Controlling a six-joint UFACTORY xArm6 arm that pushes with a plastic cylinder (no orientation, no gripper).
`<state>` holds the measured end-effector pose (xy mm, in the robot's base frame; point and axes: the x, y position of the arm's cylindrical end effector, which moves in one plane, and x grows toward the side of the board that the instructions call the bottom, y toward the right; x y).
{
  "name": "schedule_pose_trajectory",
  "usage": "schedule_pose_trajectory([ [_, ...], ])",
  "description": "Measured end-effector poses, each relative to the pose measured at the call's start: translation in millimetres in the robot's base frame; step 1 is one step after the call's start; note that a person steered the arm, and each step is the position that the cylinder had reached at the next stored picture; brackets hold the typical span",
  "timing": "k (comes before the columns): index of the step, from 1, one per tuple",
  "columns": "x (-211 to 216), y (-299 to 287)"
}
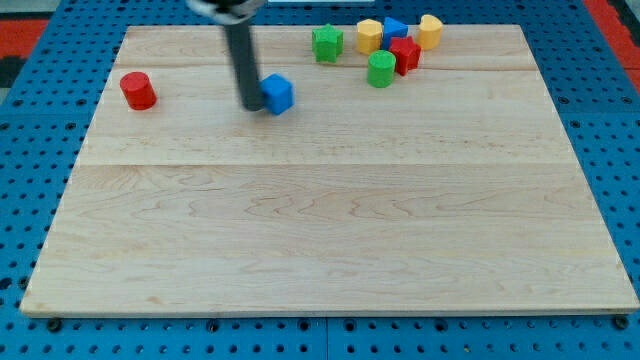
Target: Push the red circle towards down
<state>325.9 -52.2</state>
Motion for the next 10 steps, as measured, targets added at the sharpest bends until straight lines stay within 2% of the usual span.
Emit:
schedule_pose_trajectory([
  [1, -69.5, 55.9],
  [2, -27.8, 48.9],
  [3, -6.5, 20.1],
  [4, -6.3, 20.1],
  [5, -9.3, 13.9],
  [7, -75.1, -88.9],
  [8, -62.0, -171.3],
  [10, 99.9, -141.8],
])
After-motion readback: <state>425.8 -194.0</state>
